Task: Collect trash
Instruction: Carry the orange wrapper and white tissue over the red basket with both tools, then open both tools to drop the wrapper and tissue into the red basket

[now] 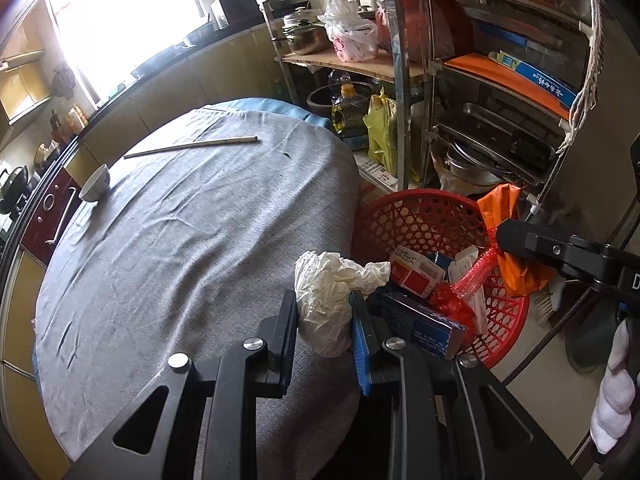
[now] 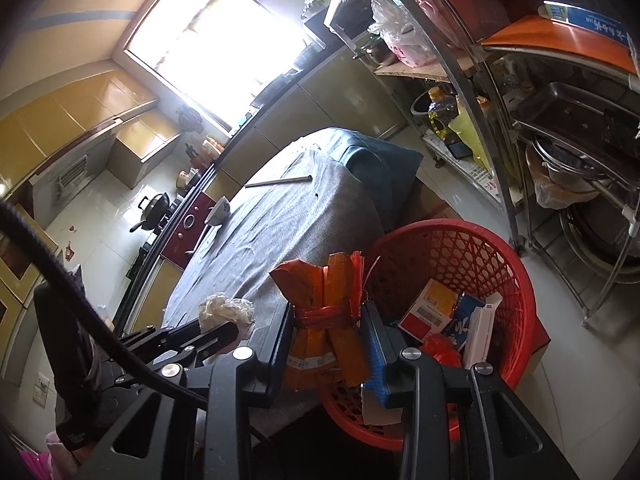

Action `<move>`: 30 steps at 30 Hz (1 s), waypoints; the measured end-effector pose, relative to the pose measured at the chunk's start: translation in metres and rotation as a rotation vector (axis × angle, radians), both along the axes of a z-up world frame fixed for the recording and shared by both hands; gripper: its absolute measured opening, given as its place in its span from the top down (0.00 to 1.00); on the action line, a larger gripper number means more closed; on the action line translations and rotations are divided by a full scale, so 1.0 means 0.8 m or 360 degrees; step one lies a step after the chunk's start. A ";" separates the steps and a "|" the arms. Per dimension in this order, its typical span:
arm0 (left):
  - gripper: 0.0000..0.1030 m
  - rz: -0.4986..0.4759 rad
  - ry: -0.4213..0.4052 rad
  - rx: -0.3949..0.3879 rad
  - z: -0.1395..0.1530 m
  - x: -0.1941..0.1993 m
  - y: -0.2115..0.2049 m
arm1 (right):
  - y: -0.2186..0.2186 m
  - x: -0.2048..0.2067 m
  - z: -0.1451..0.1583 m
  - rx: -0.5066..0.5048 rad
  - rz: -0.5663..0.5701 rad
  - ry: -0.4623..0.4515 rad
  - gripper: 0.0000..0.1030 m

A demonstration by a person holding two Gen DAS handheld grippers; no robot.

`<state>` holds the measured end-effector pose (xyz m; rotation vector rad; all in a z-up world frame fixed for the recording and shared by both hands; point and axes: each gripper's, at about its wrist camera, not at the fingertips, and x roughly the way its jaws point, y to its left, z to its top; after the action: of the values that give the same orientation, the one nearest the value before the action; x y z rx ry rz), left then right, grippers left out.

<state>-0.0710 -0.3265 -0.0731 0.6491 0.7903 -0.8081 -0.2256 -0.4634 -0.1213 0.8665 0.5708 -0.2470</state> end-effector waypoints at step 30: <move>0.73 -0.0153 0.0366 -0.0095 -0.029 0.004 -0.015 | -0.036 -0.037 -0.031 0.0063 -0.0173 0.0114 0.64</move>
<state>-0.0682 -0.3384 -0.0964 0.5501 0.9451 -1.0025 -0.2553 -0.4922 -0.1461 0.9310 0.5977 -0.3682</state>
